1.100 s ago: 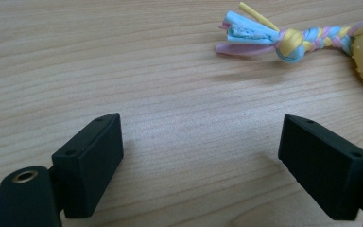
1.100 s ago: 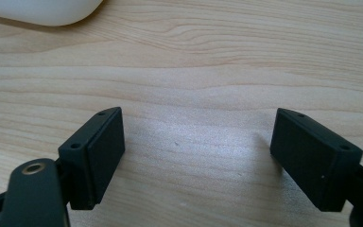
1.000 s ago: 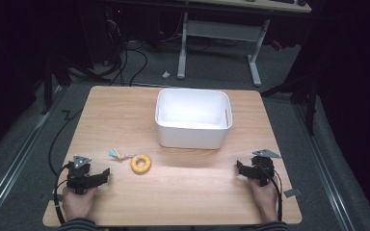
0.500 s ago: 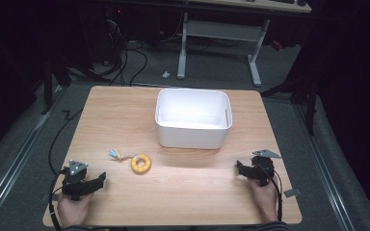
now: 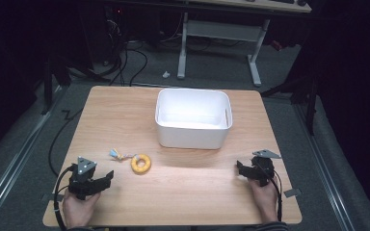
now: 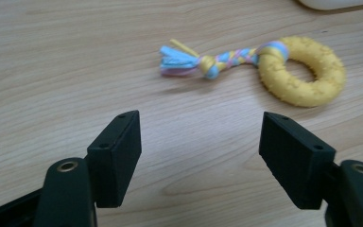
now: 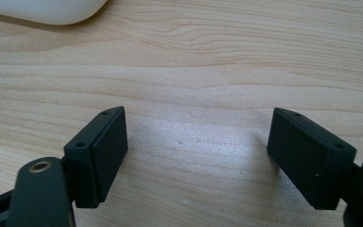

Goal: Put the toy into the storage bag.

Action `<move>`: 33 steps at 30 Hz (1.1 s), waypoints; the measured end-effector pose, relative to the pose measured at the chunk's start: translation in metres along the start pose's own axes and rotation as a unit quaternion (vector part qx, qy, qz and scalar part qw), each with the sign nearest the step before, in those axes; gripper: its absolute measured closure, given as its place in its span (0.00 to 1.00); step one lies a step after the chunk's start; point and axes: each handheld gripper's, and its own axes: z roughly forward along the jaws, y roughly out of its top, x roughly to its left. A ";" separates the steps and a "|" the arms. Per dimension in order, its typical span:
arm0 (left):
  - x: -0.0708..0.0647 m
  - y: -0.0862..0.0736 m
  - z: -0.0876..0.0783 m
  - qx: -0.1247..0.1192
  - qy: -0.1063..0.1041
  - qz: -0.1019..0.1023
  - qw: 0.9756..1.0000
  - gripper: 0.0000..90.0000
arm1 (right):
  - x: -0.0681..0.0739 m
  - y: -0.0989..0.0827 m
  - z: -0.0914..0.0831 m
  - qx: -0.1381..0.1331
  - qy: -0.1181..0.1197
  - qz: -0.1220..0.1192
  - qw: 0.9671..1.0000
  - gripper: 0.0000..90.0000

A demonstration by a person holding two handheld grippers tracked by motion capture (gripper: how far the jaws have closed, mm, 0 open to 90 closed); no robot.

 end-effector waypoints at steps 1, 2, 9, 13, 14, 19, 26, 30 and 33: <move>-0.002 0.003 0.000 0.002 -0.003 0.003 1.000 0.35 | 0.000 0.000 0.000 0.000 0.001 0.000 1.000 0.25; -0.005 0.005 0.001 0.003 -0.003 0.004 1.000 0.35 | 0.000 0.000 0.000 -0.001 0.002 -0.002 1.000 0.26; -0.019 0.014 0.010 0.021 -0.011 -0.001 1.000 0.38 | 0.001 0.000 -0.001 -0.002 0.010 -0.009 1.000 0.28; -0.031 0.026 0.022 0.033 -0.017 0.016 0.999 0.38 | 0.002 0.000 -0.001 -0.003 0.010 -0.008 1.000 0.28; -0.033 0.030 0.025 0.033 -0.019 0.017 0.999 0.38 | 0.002 0.000 -0.001 -0.003 0.010 -0.008 1.000 0.28; -0.044 0.048 0.035 0.033 -0.012 0.042 0.999 0.37 | 0.002 0.000 -0.001 -0.003 0.011 -0.007 1.000 0.28; -0.052 0.057 0.051 0.045 -0.017 0.054 0.997 0.41 | 0.002 0.000 -0.001 -0.004 0.012 -0.011 1.000 0.29; -0.053 0.058 0.058 0.059 -0.016 0.058 0.996 0.43 | 0.002 0.000 -0.001 -0.004 0.012 -0.011 1.000 0.29; -0.051 0.057 0.062 0.072 -0.003 0.059 0.996 0.43 | 0.002 0.000 -0.001 -0.004 0.012 -0.011 1.000 0.29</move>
